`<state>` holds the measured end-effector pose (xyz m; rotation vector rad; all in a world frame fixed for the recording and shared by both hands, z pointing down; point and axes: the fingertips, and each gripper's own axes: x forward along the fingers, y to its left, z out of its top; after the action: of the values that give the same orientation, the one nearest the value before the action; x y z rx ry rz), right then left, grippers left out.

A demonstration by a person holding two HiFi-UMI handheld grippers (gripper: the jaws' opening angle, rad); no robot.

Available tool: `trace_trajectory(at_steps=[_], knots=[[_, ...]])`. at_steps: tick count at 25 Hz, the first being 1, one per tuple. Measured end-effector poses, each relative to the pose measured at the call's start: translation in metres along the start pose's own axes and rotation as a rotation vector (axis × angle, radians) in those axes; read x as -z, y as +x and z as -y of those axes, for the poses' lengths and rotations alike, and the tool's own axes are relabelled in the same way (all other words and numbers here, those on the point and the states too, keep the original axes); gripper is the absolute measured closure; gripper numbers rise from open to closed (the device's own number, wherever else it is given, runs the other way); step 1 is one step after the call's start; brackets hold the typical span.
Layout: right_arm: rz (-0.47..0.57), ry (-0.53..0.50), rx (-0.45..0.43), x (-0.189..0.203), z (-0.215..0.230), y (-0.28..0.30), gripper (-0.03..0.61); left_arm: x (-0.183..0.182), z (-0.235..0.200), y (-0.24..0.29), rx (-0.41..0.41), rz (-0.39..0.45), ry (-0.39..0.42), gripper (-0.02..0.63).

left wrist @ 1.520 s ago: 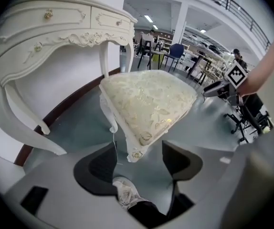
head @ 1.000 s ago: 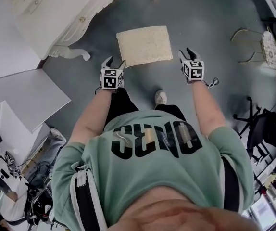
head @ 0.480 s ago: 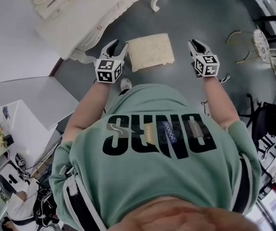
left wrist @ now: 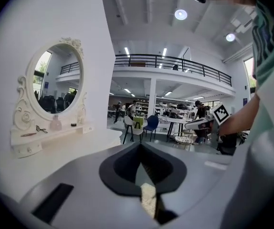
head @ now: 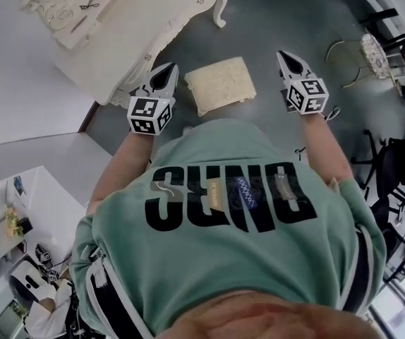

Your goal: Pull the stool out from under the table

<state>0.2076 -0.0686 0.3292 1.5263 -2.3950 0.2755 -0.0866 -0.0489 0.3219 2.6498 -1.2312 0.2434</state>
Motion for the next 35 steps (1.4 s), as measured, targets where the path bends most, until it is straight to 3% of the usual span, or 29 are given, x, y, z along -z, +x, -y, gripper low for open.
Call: trace_trajectory(at_steps=[7, 13, 24, 35], knots=[[0.052, -0.027, -0.125, -0.029, 0.023, -0.022, 0.584, -0.027, 0.052, 0.016, -0.077, 0.056, -0.069, 0.606], [0.061, -0.084, -0.197, -0.041, 0.019, -0.026, 0.584, -0.040, 0.059, 0.015, -0.132, 0.103, -0.104, 0.606], [0.092, -0.033, -0.143, -0.047, -0.003, -0.018, 0.584, -0.053, 0.046, 0.018, -0.016, 0.078, -0.036, 0.606], [0.089, -0.032, -0.135, -0.044, 0.000, -0.026, 0.584, -0.045, 0.055, 0.010, -0.007, 0.072, -0.045, 0.606]])
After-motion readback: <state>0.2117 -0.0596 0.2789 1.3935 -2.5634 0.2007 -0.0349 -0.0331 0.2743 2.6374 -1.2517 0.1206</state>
